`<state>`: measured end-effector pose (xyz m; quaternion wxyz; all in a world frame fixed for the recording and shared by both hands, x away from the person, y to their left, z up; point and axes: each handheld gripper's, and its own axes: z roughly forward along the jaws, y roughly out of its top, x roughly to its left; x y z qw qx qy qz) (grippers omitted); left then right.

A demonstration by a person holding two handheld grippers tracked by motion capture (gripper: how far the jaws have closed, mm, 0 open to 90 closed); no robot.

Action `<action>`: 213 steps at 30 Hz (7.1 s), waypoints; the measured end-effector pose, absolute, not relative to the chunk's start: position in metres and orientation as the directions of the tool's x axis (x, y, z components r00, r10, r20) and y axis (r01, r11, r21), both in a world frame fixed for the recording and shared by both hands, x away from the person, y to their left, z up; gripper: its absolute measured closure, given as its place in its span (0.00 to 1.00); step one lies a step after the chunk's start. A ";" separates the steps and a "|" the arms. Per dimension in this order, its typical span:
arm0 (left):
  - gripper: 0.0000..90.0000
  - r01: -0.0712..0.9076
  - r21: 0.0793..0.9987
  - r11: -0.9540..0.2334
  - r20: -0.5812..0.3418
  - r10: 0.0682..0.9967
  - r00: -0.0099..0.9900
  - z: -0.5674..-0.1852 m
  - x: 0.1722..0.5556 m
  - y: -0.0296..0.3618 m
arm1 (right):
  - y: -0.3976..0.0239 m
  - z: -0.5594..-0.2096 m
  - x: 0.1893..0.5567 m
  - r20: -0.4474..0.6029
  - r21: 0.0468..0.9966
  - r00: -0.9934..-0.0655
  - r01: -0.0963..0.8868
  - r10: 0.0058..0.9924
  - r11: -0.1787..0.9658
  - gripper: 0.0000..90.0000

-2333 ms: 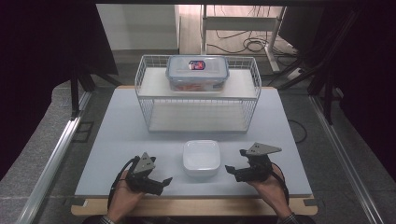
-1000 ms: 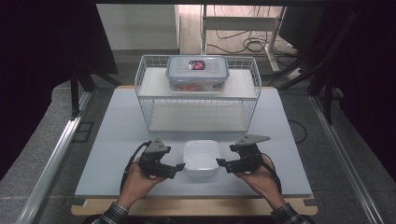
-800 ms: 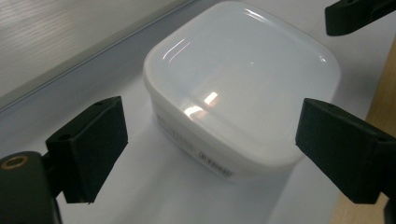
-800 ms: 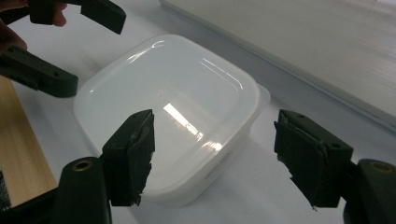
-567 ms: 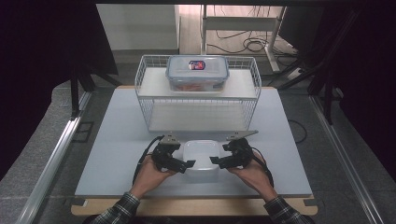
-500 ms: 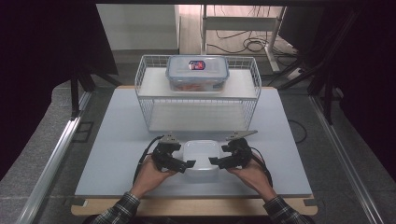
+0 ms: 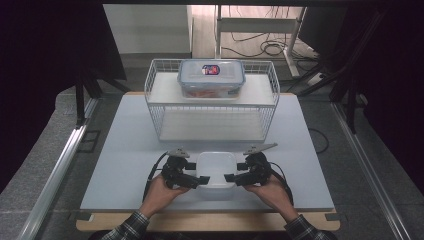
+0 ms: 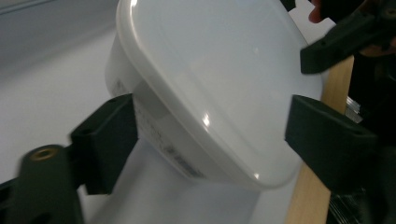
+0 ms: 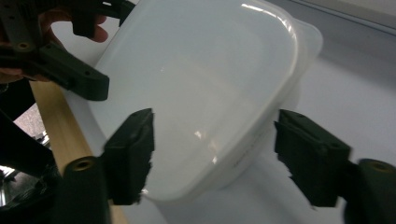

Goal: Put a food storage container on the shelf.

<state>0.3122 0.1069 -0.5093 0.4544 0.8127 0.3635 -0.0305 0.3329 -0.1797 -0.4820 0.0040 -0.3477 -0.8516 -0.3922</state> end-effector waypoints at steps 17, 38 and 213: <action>0.87 0.595 0.768 -0.237 -0.336 0.643 0.689 -0.498 0.294 0.118 | -0.196 -0.471 0.313 0.234 0.735 -0.704 0.580 0.671 0.352 0.86; 0.89 0.570 0.804 -0.170 -0.323 0.680 0.658 -0.488 0.292 0.120 | -0.191 -0.466 0.312 0.193 0.798 -0.699 0.520 0.689 0.304 0.86; 0.56 0.428 0.900 -0.081 -0.175 0.832 0.526 -0.250 0.456 0.139 | -0.134 -0.244 0.468 0.146 0.920 -0.628 0.369 0.765 0.127 0.65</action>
